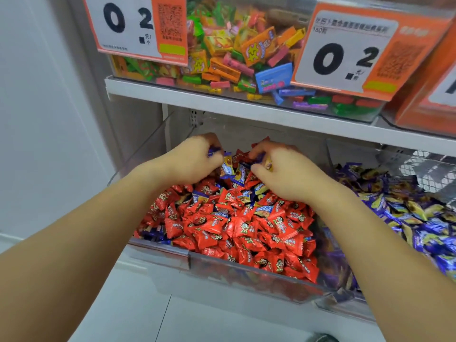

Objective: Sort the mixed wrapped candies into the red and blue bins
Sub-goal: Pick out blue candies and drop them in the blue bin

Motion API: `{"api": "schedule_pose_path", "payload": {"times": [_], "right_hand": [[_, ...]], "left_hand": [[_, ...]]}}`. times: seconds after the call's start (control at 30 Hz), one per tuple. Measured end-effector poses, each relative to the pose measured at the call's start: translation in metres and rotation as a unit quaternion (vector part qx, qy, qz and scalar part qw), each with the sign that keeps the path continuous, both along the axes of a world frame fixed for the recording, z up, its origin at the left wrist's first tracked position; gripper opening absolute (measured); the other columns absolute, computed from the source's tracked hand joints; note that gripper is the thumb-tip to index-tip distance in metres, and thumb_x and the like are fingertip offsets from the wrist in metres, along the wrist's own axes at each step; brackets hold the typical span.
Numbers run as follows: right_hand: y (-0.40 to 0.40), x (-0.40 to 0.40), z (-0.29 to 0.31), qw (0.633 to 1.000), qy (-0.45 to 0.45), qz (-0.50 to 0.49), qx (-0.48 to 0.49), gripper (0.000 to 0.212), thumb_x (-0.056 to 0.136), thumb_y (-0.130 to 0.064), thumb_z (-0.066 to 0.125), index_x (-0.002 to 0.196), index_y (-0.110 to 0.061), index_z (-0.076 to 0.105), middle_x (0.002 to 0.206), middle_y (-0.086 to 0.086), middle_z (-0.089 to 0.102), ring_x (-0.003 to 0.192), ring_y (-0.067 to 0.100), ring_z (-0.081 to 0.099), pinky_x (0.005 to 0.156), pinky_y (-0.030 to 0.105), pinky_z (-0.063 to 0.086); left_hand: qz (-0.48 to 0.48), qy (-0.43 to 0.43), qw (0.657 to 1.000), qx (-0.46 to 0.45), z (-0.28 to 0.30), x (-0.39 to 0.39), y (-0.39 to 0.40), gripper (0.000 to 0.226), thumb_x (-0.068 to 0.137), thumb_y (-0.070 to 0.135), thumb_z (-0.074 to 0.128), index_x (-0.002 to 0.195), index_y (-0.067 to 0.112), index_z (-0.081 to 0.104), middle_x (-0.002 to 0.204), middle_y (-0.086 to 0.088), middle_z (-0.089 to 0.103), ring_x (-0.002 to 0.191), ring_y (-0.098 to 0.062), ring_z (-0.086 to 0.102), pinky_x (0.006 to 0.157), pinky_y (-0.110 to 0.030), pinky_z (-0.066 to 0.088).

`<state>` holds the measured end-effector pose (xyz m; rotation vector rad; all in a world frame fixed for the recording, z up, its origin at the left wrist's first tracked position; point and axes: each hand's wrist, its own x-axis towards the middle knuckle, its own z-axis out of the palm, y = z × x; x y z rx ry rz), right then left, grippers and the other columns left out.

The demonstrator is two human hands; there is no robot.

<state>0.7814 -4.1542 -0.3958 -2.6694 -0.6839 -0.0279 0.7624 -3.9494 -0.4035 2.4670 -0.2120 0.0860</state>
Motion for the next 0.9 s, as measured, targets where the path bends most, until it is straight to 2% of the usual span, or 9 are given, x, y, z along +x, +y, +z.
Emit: {"api": "schedule_pose_path", "payload": {"times": [0.1,0.13,0.2,0.3,0.43,0.57,0.67,0.8,0.9], "right_hand": [[0.011,0.008,-0.01,0.994,0.05,0.022,-0.093,0.063,0.094,-0.006,0.049,0.15,-0.029,0.032,0.131,0.011,0.05,0.094,0.027,0.061,0.07,0.033,0.05],[0.013,0.009,-0.011,0.991,0.064,0.029,-0.11,0.076,0.092,-0.001,0.048,0.155,-0.034,0.022,0.149,0.011,0.035,0.099,0.028,0.061,0.076,0.037,0.054],[0.016,0.009,-0.015,0.986,0.082,0.064,-0.128,0.086,0.09,0.004,0.045,0.157,-0.04,0.014,0.162,-0.001,0.017,0.119,0.031,0.056,0.091,0.041,0.055],[0.015,0.01,-0.022,0.98,0.086,0.097,-0.151,0.067,0.093,-0.003,0.049,0.149,-0.039,0.04,0.154,-0.001,0.037,0.13,0.029,0.048,0.103,0.044,0.047],[0.009,0.005,-0.021,0.993,0.056,0.056,-0.086,0.028,0.096,-0.028,0.064,0.124,-0.029,0.061,0.11,-0.003,0.056,0.098,0.02,0.06,0.084,0.038,0.051],[0.003,0.0,-0.014,0.999,0.037,0.029,-0.003,0.023,0.096,-0.032,0.063,0.117,-0.023,0.057,0.098,-0.004,0.055,0.086,0.017,0.055,0.072,0.031,0.04],[-0.006,-0.004,-0.002,0.999,0.005,-0.012,0.043,0.028,0.098,-0.034,0.06,0.121,-0.02,0.051,0.091,-0.004,0.055,0.084,0.02,0.055,0.069,0.031,0.038],[-0.023,-0.008,0.008,0.999,0.022,-0.017,0.036,0.024,0.102,-0.032,0.049,0.125,-0.023,0.044,0.074,-0.002,0.057,0.068,0.014,0.056,0.056,0.031,0.04],[-0.029,-0.009,0.006,0.998,0.047,-0.011,-0.033,0.028,0.102,-0.033,0.047,0.128,-0.024,0.045,0.091,0.003,0.065,0.082,0.018,0.063,0.067,0.034,0.045]], "left_hand": [[0.01,0.059,0.995,-0.083,0.0,-0.006,-0.004,0.01,0.099,0.014,0.047,0.09,0.017,0.049,0.069,0.0,0.067,0.051,-0.003,0.065,0.039,-0.013,0.034],[0.011,0.065,0.995,-0.081,0.0,-0.006,-0.002,0.008,0.097,0.014,0.048,0.09,0.017,0.05,0.067,-0.002,0.068,0.045,-0.005,0.059,0.039,-0.016,0.034],[0.021,0.058,0.995,-0.078,-0.002,-0.003,0.002,0.005,0.092,0.014,0.051,0.087,0.017,0.052,0.061,-0.003,0.064,0.044,-0.011,0.049,0.043,-0.023,0.036],[0.042,0.066,0.986,-0.148,-0.002,-0.001,0.005,0.016,0.091,0.007,0.052,0.101,0.018,0.054,0.065,-0.002,0.067,0.055,-0.015,0.055,0.055,-0.026,0.043],[0.028,0.079,0.99,-0.116,0.0,-0.001,0.005,0.023,0.095,0.007,0.046,0.1,0.02,0.064,0.078,-0.007,0.072,0.055,-0.017,0.05,0.056,-0.028,0.039],[0.016,0.083,0.995,-0.048,0.002,-0.002,0.003,0.016,0.098,0.026,0.054,0.093,0.019,0.068,0.075,-0.005,0.065,0.048,-0.008,0.046,0.045,-0.018,0.037],[-0.018,0.047,0.998,-0.024,0.003,-0.004,-0.002,0.026,0.087,0.048,0.067,0.086,0.023,0.07,0.078,0.005,0.069,0.068,-0.006,0.061,0.064,-0.022,0.048],[-0.074,0.036,0.997,0.009,0.001,-0.006,-0.02,0.017,0.079,0.041,0.078,0.075,0.025,0.074,0.068,0.015,0.069,0.058,0.005,0.056,0.06,-0.014,0.042],[-0.099,0.028,0.993,0.054,-0.004,-0.007,-0.034,0.013,0.077,0.036,0.081,0.083,0.025,0.076,0.069,0.009,0.067,0.049,0.006,0.051,0.05,-0.008,0.035]]}}
